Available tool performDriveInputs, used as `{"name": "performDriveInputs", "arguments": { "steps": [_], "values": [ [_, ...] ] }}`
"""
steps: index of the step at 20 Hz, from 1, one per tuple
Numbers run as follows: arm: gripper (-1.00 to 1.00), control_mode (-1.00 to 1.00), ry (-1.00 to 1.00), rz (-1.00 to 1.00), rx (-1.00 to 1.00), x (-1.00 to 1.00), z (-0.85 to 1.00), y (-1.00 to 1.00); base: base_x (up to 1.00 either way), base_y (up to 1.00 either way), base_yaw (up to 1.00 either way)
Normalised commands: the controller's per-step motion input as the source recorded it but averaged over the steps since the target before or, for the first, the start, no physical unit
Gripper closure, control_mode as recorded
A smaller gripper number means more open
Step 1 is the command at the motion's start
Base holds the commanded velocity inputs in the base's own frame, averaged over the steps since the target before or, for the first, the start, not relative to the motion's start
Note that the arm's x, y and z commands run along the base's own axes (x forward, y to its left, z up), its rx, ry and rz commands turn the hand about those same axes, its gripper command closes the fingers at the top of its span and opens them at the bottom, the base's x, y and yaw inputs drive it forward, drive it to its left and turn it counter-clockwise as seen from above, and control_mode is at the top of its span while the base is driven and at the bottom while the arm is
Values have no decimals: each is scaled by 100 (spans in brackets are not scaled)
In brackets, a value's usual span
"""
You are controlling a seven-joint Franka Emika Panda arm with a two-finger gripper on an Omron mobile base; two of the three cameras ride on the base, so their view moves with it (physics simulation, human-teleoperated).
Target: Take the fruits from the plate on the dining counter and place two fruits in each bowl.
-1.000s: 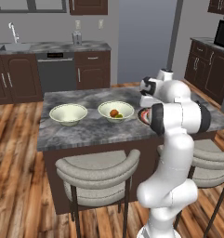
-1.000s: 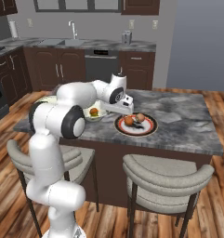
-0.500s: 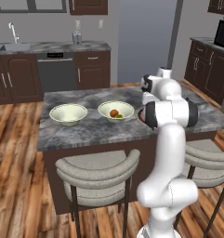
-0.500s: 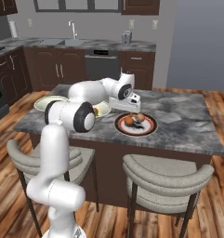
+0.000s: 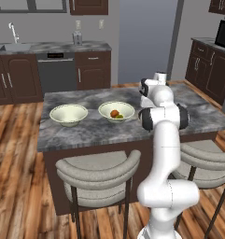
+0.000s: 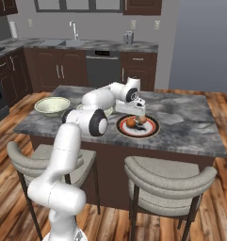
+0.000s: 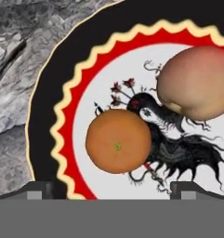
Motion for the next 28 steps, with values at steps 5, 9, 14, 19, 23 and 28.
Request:
{"name": "performDriveInputs", "arguments": {
  "steps": [5, 9, 14, 19, 23, 28],
  "values": [
    [-100, -100, 0, 0, 0, 23, -49, -1, 0, 0, 0],
    [-100, -100, 0, 0, 0, 1, -32, -5, 0, 0, 0],
    [100, -100, 3, 0, 0, -14, -39, -1, 0, 0, 0],
    [100, -100, 11, 0, -1, -62, -34, 2, 0, 0, 0],
    [100, -100, 0, 0, 0, -100, 26, 0, 0, 0, 0],
    [100, -100, 0, -1, 0, -100, 76, 13, 0, 0, 0]
  ]
}}
